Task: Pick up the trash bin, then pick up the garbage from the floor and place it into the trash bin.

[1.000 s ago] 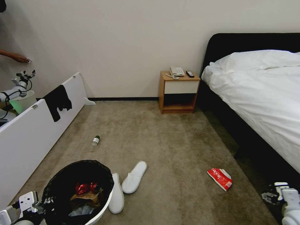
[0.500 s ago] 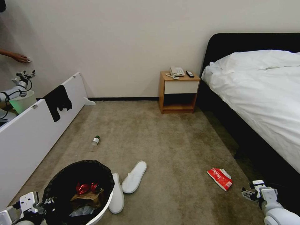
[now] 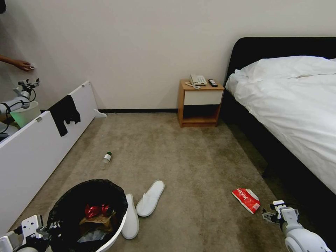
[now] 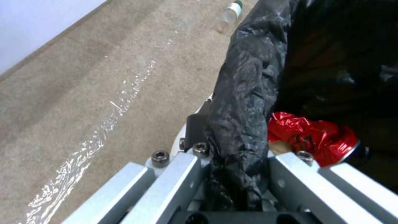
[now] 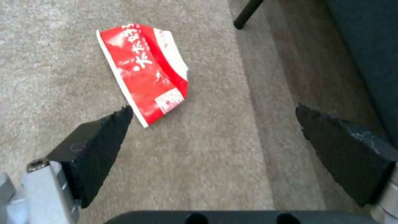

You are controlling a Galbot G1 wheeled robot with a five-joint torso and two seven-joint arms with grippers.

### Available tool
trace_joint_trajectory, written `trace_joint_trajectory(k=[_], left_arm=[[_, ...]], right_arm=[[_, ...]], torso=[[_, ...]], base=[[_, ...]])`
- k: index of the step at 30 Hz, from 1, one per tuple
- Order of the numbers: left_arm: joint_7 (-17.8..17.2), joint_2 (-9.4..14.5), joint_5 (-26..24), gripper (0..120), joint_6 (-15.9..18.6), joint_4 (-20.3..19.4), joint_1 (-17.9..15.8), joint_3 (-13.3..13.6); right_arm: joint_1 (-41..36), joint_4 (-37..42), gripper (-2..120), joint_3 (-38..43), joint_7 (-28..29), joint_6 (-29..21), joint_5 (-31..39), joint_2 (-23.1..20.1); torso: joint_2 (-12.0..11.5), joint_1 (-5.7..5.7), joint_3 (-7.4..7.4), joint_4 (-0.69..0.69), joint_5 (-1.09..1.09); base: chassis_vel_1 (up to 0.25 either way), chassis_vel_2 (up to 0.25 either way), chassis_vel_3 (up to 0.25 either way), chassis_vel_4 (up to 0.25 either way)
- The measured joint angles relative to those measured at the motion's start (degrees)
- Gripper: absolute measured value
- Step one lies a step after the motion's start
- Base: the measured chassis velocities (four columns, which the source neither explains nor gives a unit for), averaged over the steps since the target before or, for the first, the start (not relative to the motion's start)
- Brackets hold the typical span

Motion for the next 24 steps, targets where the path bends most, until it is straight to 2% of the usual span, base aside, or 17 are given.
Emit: trace_joint_trajectory(k=[10,21,24], left_arm=[[0.0,0.35,0.05,2,0.01,1.04,-0.29,0.07],[-0.01,0.25,0.09,2,0.01,1.48,-0.61,0.19],[0.0,0.25,0.25,2,0.02,2.07,-0.95,0.31]], right_arm=[[5.95,-6.3,100,-5.71,-0.5,2.67,-0.89,1.91],[9.05,-10.44,100,-9.23,-0.62,4.13,-0.79,2.48],[11.94,-15.21,100,-11.33,-0.99,5.1,-0.92,3.59]], torso=[[0.0,0.0,0.0,0.0,-0.01],[0.01,0.0,0.0,-0.02,-0.02],[0.01,0.0,0.0,0.0,0.0]], base=[[0.0,0.0,0.0,0.0],[0.0,0.0,0.0,0.0],[0.0,0.0,0.0,0.0]])
